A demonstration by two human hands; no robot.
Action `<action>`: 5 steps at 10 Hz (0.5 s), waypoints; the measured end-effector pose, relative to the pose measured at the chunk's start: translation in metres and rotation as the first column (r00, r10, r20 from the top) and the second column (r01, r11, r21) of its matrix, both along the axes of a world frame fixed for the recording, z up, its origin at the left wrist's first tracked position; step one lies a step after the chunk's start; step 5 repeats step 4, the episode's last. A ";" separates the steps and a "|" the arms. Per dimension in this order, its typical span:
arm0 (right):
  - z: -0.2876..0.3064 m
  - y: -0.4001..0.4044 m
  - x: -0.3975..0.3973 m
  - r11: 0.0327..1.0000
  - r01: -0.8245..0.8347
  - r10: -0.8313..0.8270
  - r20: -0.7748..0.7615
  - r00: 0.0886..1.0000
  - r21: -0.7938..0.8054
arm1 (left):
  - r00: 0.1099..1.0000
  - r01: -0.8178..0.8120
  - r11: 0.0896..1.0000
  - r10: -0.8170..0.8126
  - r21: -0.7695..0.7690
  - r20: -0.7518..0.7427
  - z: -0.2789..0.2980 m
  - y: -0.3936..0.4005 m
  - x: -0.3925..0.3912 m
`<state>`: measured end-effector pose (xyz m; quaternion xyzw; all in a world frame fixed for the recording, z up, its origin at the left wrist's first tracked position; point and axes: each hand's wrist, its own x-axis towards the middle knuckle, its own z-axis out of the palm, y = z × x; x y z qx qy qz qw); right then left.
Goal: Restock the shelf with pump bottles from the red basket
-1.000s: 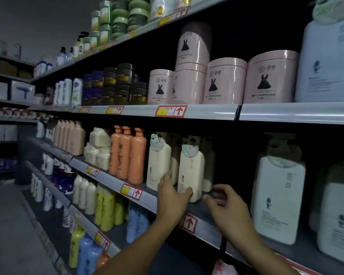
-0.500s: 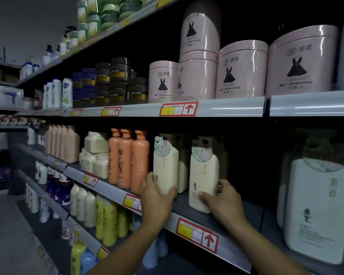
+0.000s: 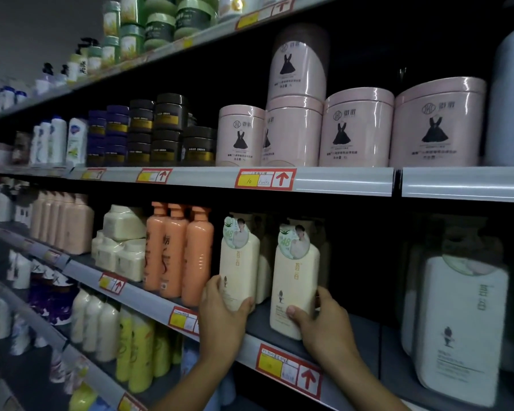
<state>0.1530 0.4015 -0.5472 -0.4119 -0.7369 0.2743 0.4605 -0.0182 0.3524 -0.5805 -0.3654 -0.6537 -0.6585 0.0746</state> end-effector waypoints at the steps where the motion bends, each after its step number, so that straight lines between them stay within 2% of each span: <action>1: -0.003 -0.001 -0.002 1.000 0.003 -0.002 -0.010 1.000 0.012 | 1.000 0.016 1.000 -0.016 -0.012 -0.005 -0.003 -0.001 -0.002; 3: -0.006 -0.002 0.004 0.999 -0.033 0.033 -0.003 0.999 -0.017 | 0.998 0.070 0.998 -0.070 -0.007 0.008 -0.002 -0.008 0.000; 4: 0.000 -0.011 0.008 0.997 0.034 -0.033 -0.014 0.999 0.075 | 0.998 0.056 0.998 -0.056 0.023 -0.005 0.004 -0.013 0.003; 5: 0.000 -0.011 0.008 0.997 0.034 -0.033 -0.014 0.999 0.075 | 0.998 0.056 0.998 -0.056 0.023 -0.005 0.004 -0.013 0.003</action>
